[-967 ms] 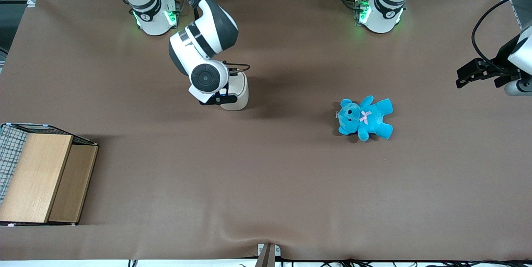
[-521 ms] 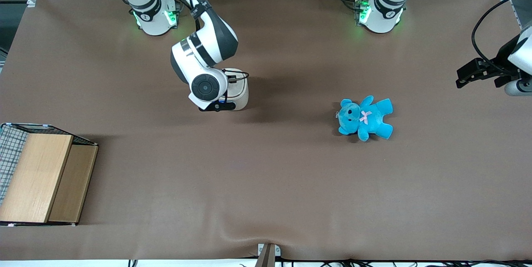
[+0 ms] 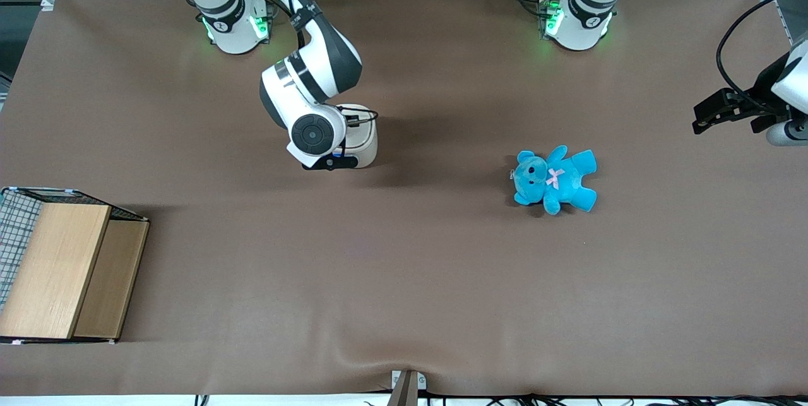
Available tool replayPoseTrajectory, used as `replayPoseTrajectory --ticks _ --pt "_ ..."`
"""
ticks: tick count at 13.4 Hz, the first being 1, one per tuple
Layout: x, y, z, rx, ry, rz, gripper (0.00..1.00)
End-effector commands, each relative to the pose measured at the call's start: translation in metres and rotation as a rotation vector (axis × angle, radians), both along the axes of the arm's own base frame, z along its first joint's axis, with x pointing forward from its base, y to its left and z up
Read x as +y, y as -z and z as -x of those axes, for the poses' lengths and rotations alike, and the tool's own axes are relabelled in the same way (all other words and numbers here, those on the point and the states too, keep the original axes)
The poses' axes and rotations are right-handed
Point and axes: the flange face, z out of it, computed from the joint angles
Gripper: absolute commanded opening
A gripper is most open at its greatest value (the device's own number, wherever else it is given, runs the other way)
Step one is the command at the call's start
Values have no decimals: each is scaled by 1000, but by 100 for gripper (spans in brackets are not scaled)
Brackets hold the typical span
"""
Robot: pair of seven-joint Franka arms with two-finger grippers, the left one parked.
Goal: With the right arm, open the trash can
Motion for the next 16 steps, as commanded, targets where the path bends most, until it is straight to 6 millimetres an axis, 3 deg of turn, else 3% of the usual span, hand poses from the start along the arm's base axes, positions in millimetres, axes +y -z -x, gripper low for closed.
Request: replayPoseTrajectory --ticks 1,7,9,12,14,16 --pt "-2 10 -5 -11 9 5 0" --pt "1 -77 -9 -41 14 -20 0" --pt "-2 -118 -8 -80 25 -41 0" --pt "-34 -180 -22 -146 72 -67 0" --pt "-62 -208 -36 -189 56 -37 0" --pt "-91 -225 -47 -233 -5 -35 0"
